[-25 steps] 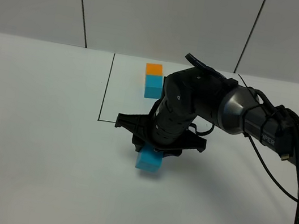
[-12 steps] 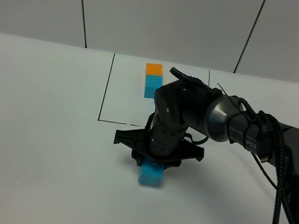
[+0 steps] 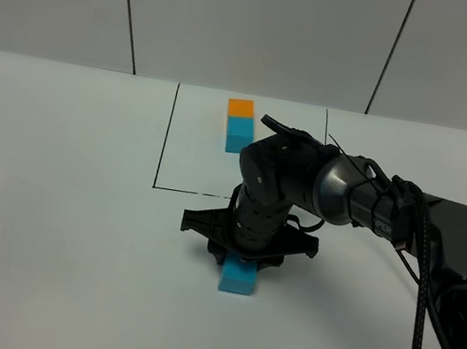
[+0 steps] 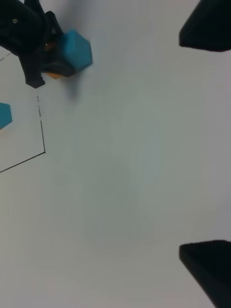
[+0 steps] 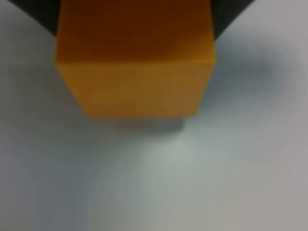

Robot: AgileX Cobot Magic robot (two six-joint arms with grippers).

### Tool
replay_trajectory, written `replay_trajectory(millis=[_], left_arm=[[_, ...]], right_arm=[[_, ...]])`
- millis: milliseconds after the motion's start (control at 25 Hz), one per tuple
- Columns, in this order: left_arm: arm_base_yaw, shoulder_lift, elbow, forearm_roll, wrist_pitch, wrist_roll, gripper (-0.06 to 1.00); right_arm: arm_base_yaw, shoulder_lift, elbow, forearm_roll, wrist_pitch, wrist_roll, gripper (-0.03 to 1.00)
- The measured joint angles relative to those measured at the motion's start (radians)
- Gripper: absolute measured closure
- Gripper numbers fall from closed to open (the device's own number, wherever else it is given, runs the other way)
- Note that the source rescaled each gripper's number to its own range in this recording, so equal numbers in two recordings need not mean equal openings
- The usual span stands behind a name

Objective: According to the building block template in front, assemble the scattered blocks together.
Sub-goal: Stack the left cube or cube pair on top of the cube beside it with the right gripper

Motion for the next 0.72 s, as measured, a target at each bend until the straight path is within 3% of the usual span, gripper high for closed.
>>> replay_trajectory(millis=[720], left_arm=[[0.0, 0.0, 0.0, 0.0, 0.0, 0.0, 0.27]], right_arm=[[-0.001, 0.012, -0.002, -0.021, 0.013, -0.019, 0.96]])
